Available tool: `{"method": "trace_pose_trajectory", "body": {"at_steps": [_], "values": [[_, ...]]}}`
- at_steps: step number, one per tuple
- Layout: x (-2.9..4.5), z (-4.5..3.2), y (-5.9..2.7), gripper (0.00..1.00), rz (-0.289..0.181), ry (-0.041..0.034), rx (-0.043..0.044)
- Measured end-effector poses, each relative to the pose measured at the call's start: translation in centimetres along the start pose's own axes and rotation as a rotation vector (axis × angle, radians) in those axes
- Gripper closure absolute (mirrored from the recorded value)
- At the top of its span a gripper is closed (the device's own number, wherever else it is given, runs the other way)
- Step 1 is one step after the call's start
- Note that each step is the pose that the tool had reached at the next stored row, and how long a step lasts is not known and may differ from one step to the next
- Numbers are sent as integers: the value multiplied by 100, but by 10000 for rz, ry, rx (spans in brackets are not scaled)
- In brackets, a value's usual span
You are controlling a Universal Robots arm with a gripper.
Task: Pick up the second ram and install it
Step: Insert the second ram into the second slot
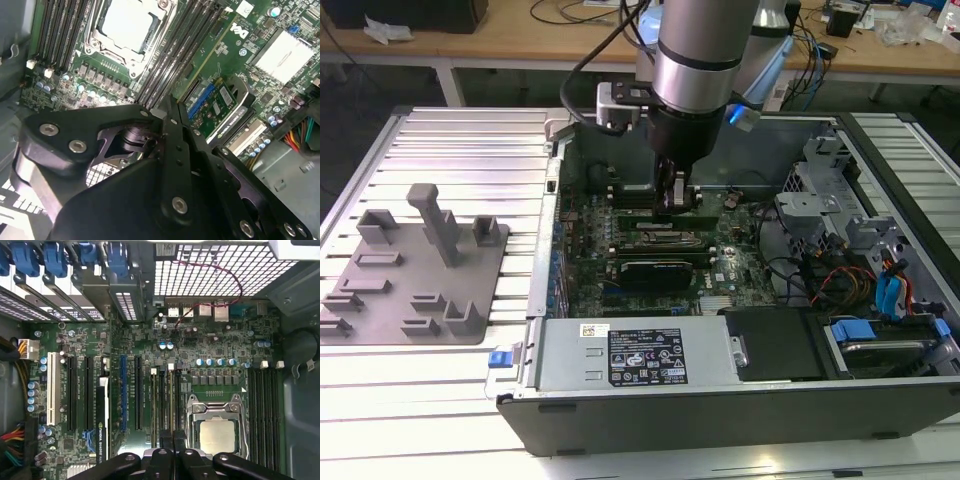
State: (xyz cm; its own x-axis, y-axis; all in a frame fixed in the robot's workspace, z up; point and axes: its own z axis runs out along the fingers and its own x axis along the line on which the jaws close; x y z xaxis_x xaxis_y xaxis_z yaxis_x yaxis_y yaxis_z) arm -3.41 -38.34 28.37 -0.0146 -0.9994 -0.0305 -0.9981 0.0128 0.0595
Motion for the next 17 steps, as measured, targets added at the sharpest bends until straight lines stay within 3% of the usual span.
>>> {"method": "trace_pose_trajectory", "body": {"at_steps": [2, 12, 17], "values": [[1, 58, -4, 91, -1, -1, 0], [3, 101, -6, 91, -1, 0, 0], [5, 185, -11, 91, -1, -1, 0]]}}
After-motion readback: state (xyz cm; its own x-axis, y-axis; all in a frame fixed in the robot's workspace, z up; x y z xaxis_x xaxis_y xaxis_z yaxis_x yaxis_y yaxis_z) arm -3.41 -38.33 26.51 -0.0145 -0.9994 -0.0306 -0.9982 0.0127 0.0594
